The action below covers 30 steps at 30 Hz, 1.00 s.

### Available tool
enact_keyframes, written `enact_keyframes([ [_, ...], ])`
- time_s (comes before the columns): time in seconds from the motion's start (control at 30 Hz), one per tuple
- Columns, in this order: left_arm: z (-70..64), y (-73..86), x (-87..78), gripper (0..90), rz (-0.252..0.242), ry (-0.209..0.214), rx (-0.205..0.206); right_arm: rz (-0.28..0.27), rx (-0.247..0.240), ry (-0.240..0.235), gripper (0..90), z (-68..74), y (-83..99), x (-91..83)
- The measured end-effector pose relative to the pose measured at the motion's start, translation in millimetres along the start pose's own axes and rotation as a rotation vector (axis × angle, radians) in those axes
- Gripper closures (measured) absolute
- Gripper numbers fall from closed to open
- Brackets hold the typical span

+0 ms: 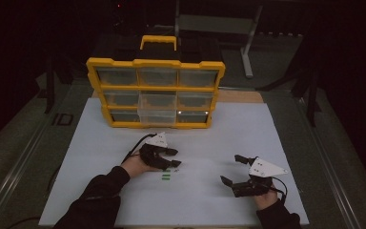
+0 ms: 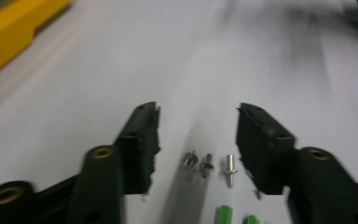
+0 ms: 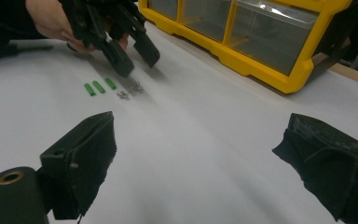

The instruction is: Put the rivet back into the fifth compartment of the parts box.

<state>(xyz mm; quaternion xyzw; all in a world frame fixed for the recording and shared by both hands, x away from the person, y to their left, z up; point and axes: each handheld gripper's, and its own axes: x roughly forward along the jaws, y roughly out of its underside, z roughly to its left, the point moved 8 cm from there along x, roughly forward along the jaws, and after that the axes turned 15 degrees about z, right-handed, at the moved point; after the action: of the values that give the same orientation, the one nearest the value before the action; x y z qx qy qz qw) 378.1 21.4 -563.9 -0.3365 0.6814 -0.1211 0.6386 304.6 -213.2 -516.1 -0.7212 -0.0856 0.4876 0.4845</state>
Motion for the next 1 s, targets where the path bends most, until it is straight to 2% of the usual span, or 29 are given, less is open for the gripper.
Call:
enact_keyframes([
  [0.13,4.9,2.2,5.3,60.6,0.027,0.002,-0.009,0.001,0.000,0.001,9.4,0.0,0.1,-0.1],
  [0.17,5.0,2.8,6.5,63.7,0.032,0.013,-0.009,0.001,-0.001,0.001,9.4,0.2,0.1,-0.3],
  [0.23,6.9,4.6,8.7,66.7,0.051,0.006,-0.008,0.001,-0.002,0.001,9.4,0.2,0.1,-0.6],
  [0.5,10.5,7.1,13.9,73.1,0.078,0.027,-0.013,0.004,-0.002,0.004,9.4,-0.3,0.8,-0.3],
  [0.6,10.4,6.7,14.2,73.3,0.078,0.019,-0.013,0.004,-0.002,0.004,9.4,-0.3,0.9,-0.4],
  [0.7,10.5,6.7,14.6,77.3,0.078,0.015,-0.002,0.006,-0.003,0.006,9.4,-0.7,1.2,-0.1],
  [0.93,10.5,6.7,14.8,77.9,0.077,0.009,0.001,0.007,-0.001,0.006,9.4,-1.0,1.5,-0.3],
  [0.97,10.8,6.9,15.0,87.6,0.080,0.005,0.001,0.008,-0.001,0.005,9.4,-1.0,1.6,-0.2],
  [1.0,10.8,6.9,15.0,86.9,0.080,0.005,0.001,0.008,-0.001,0.005,9.4,-1.0,1.6,-0.2],
])
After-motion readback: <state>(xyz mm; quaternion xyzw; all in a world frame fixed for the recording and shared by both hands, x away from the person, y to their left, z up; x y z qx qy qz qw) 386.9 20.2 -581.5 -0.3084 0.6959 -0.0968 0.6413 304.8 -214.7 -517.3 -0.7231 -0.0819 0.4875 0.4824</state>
